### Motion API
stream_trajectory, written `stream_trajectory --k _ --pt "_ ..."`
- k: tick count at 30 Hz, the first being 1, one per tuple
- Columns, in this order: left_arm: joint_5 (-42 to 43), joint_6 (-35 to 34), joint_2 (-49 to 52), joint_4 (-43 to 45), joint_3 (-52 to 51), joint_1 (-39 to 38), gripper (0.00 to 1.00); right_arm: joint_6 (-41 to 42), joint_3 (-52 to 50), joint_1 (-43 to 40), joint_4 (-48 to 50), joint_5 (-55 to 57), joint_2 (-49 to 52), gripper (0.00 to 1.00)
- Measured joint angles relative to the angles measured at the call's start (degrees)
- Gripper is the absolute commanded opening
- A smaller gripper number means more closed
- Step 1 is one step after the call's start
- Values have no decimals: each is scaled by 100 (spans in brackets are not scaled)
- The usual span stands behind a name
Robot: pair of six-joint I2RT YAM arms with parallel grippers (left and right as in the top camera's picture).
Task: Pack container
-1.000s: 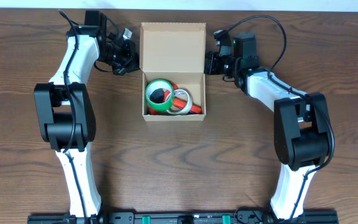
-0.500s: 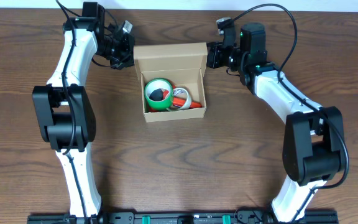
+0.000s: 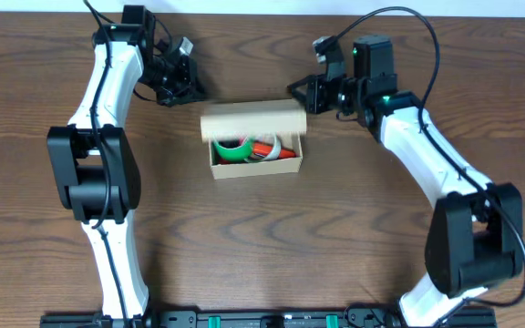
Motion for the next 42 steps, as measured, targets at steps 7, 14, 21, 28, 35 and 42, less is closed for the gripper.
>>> stream_trajectory --k 7,14,21,28,35,42 --pt "-1019 -9 -605 -299 0 0 6 -103 4 750 -879 933 -518 1" --pt "-2356 -339 -1058 -664 4 0 6 50 9 1801 -1488 2297 -557 1" --pt "-3261 -675 -1432 -911 4 0 6 264 9 2625 -1735 3283 -450 1" --pt "-3523 -782 -1620 -1062 7 0 6 343 70 2782 -1799 3530 -13 1" --pt "-3563 -785 -1620 -1150 7 0 6 363 94 2793 -1794 3536 20 1" --pt "-3563 -785 -1659 -1222 7 0 18 365 68 2828 -1910 3550 -365 32"
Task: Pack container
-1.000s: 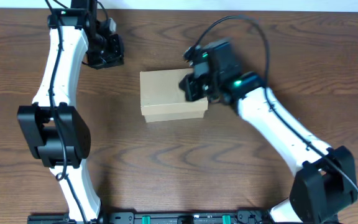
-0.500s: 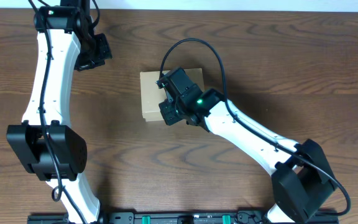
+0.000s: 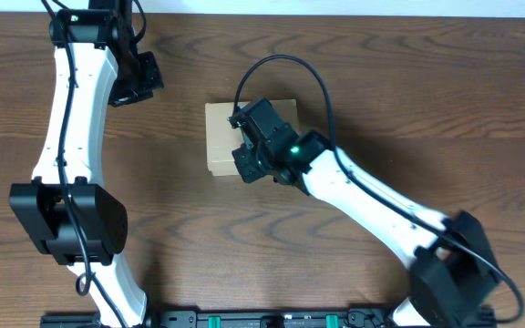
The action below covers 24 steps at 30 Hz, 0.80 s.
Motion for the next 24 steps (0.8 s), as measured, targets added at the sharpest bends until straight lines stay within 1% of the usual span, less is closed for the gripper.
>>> stream_trajectory --k 1,2,3,4,5,10,13,16,20,24 --pt "-2 24 -44 -28 0 0 27 -15 -4 0 -17 0 -173 47" --pt "2 0 -116 -63 0 0 41 -42 -7 0 -22 0 -409 61" --pt "-7 -7 -179 -87 0 0 64 -74 -7 0 -26 0 -649 80" --pt "-4 -2 -293 -96 0 0 85 -105 -7 0 -26 0 -918 96" --pt "-11 -17 -424 -111 0 0 95 -138 -7 0 -22 0 -1167 99" --pt "-17 -22 -1150 -216 2 0 95 -323 -4 -2 -33 101 -2114 99" --pt "20 -20 -1447 -304 4 0 96 -367 -4 -2 -87 374 -2356 99" --pt "251 -11 -1676 -470 4 0 95 -439 -4 -33 -175 632 -2566 99" --pt "581 76 -1945 -518 4 -2 95 -584 -4 -251 -540 791 -3040 99" --pt "715 284 -2293 -855 4 0 95 -767 -4 -597 -1126 870 -3860 99"
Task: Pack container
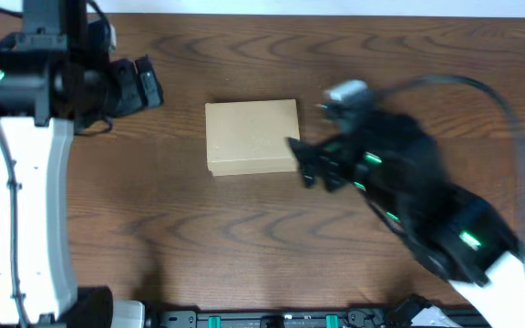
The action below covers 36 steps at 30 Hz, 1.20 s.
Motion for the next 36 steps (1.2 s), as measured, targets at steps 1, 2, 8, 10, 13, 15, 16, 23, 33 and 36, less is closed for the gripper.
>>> stream_trajectory --k 1,2,8,10,13,15,16,23,33,36 --pt "26 63 -120 -122 0 0 95 -50 2 -96 -168 20 -264 99" --pt "39 120 -219 -238 0 0 95 -87 2 -168 -328 22 -468 99" --pt "111 310 -984 -413 -120 -2 95 -291 2 -448 -1099 83 -1655 99" --pt "136 330 -1362 -271 -426 -22 95 -328 -50 -457 -1239 83 -1926 99" --pt "179 345 -2105 144 -1213 -127 95 -334 -348 -457 -1329 81 -2321 99" --pt "208 345 -2575 361 -1738 -223 95 -326 -623 -457 -1366 74 -2575 99" --pt "223 345 -2822 481 -2011 -273 95 -323 -739 -457 -1355 74 -2688 99" --pt "348 299 -4441 1126 -3622 -446 96 -238 -1368 -459 -1370 33 -3536 99" --pt "525 131 -5580 1250 -4789 -450 95 -144 -2094 -459 -1368 7 -4312 99" --pt "542 125 -5637 1379 -4830 -450 95 -98 -2127 -459 -1349 -7 -4315 99"
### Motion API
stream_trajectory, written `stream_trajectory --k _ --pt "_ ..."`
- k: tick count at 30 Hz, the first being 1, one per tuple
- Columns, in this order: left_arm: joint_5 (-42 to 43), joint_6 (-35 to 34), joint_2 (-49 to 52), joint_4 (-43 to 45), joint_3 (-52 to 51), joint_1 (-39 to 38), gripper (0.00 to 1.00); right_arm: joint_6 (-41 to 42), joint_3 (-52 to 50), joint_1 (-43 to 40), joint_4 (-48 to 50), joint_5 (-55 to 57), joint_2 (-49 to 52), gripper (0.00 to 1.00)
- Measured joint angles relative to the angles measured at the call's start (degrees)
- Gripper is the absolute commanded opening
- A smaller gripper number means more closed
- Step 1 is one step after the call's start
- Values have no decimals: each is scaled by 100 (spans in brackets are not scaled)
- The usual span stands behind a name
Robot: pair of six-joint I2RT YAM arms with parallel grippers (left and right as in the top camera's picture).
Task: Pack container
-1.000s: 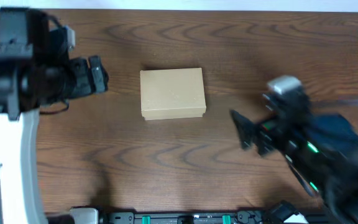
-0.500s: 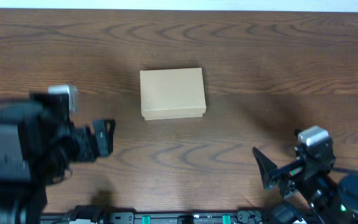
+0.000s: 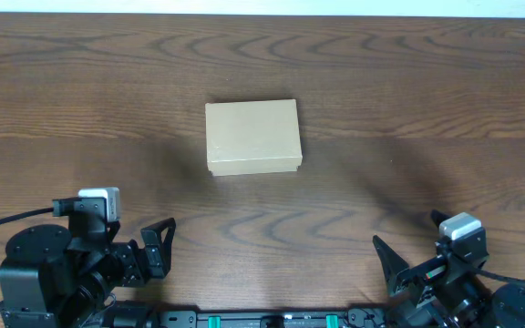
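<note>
A tan cardboard box (image 3: 252, 137) lies with its lid down flat in the middle of the wooden table; nothing inside it shows. My left gripper (image 3: 159, 247) is at the near left edge, far from the box, fingers parted and empty. My right gripper (image 3: 386, 263) is at the near right edge, also well away from the box, with its fingers spread and nothing between them.
The dark wooden table (image 3: 427, 109) carries only the box. A black rail with green marks (image 3: 272, 320) runs along the near edge between the two arm bases.
Both arms have pulled back from beside the box to the near edge of the table, left arm at the near left, right arm at the near right. The box stays closed and unmoved.
At first the box was partly open, with green, white and red items showing inside, and both grippers were behind it. Then the lid was down with my right gripper on it. After that both grippers were off the closed box, and now both arms are at the near edge.
</note>
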Motion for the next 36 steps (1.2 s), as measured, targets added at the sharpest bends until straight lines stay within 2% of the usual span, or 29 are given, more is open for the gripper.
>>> stream_trajectory --k 7,23,29,32,36 --pt "2 -42 -11 155 0 0 95 22 0 0 -94 -2 0 99" --pt "-2 -81 -11 98 0 0 95 37 -4 0 -1082 -4 0 99" --pt "-516 -74 -11 -2 -2 0 95 37 -4 0 -1082 -4 0 99" --pt "-859 87 -35 313 -83 0 95 37 -4 0 -1082 -4 0 99" --pt "-1126 640 -297 1113 -640 7 95 37 -7 0 -1082 -4 -2 99"
